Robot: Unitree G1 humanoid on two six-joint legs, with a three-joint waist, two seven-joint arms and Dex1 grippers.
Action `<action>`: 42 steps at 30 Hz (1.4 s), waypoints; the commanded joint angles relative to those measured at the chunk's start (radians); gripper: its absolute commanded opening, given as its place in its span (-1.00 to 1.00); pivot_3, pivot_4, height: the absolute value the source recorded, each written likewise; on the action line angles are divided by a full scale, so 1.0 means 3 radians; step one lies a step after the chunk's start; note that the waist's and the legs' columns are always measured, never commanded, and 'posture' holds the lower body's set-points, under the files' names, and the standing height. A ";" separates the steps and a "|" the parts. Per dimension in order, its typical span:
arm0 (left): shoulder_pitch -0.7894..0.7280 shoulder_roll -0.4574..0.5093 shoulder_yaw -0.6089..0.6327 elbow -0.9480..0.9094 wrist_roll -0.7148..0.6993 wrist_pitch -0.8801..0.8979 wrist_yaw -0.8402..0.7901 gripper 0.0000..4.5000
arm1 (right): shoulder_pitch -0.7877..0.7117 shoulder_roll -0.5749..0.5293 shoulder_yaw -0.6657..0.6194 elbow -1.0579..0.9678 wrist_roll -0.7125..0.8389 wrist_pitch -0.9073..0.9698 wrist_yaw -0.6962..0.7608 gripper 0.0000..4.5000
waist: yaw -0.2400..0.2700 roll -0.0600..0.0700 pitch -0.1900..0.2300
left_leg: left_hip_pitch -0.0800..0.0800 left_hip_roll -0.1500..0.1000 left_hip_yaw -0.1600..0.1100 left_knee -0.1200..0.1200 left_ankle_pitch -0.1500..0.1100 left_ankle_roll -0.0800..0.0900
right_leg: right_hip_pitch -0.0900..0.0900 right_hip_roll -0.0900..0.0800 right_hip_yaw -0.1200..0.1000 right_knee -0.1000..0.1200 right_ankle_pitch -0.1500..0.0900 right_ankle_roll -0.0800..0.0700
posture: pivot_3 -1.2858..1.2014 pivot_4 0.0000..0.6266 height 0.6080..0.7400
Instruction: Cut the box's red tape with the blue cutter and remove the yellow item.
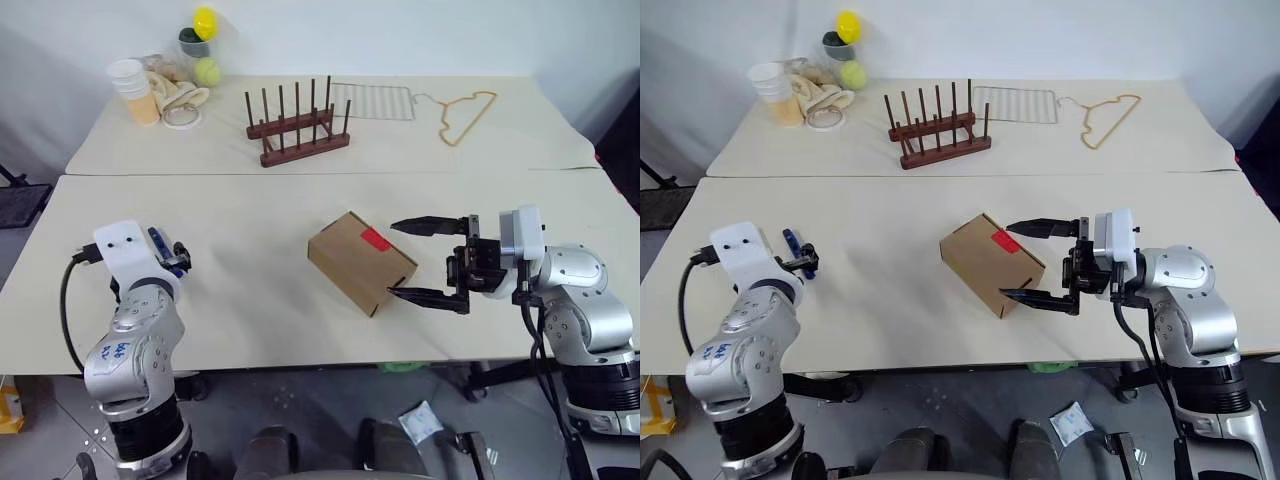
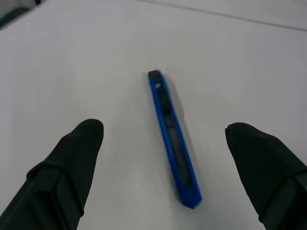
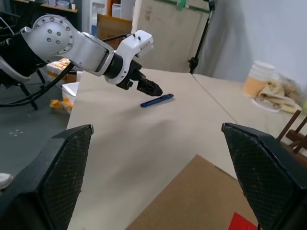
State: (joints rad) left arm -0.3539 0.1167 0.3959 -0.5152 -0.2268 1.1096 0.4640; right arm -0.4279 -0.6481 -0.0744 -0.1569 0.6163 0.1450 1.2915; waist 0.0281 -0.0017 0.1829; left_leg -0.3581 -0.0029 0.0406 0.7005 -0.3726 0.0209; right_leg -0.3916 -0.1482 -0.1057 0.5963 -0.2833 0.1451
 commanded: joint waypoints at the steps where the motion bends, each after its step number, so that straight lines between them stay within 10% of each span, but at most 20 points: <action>1: -0.0156 0.0015 -0.0031 0.0240 0.0138 -0.0159 -0.0042 0.97 | -0.0040 -0.0005 -0.0063 -0.0119 0.0044 -0.0007 -0.0050 1.00 | 0.0003 0.0000 0.0000 | 0.0000 -0.0001 0.0000 0.0000 0.0000 0.0000 | 0.0000 0.0000 0.0000 0.0000 0.0000 0.0000 | 0.03 -0.52 1.00; 18: -0.0509 -0.0236 0.0272 0.1004 0.0481 -0.0161 0.0186 0.97 | -0.0091 0.0096 -0.0070 -0.0285 0.0087 0.0077 -0.0280 1.00 | -0.0005 0.0000 0.0000 | 0.0000 -0.0001 0.0001 0.0001 0.0001 -0.0001 | 0.0001 -0.0001 -0.0002 -0.0001 0.0000 0.0001 | 0.03 -0.52 1.00; 33: -0.0341 -0.0377 0.0226 0.0817 0.0527 0.0088 0.0085 -0.79 | -0.0036 0.0094 -0.0099 -0.0323 0.0078 0.0040 -0.0350 1.00 | -0.0016 0.0005 -0.0003 | 0.0006 0.0001 0.0008 -0.0003 0.0001 -0.0002 | 0.0000 -0.0001 0.0000 0.0000 0.0000 0.0001 | 0.03 -0.52 1.00; 42: -0.0112 0.0305 0.0256 0.0552 -0.0121 -0.0123 -0.1313 -0.79 | 0.0018 0.0015 -0.0191 -0.0314 0.0069 0.0060 -0.0355 1.00 | -0.0022 0.0006 -0.0003 | 0.0006 0.0003 0.0010 -0.0004 0.0001 -0.0003 | -0.0001 0.0000 0.0001 0.0000 0.0000 0.0000 | 0.03 -0.52 1.00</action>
State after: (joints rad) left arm -0.4044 0.1577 0.4630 -0.3368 -0.1871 1.1045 0.2157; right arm -0.4200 -0.6253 -0.0924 -0.2287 0.6232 0.1738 1.1867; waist 0.0213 0.0001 0.1819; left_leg -0.3564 -0.0018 0.0435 0.6993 -0.3724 0.0200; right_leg -0.3924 -0.1481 -0.1054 0.5966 -0.2834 0.1449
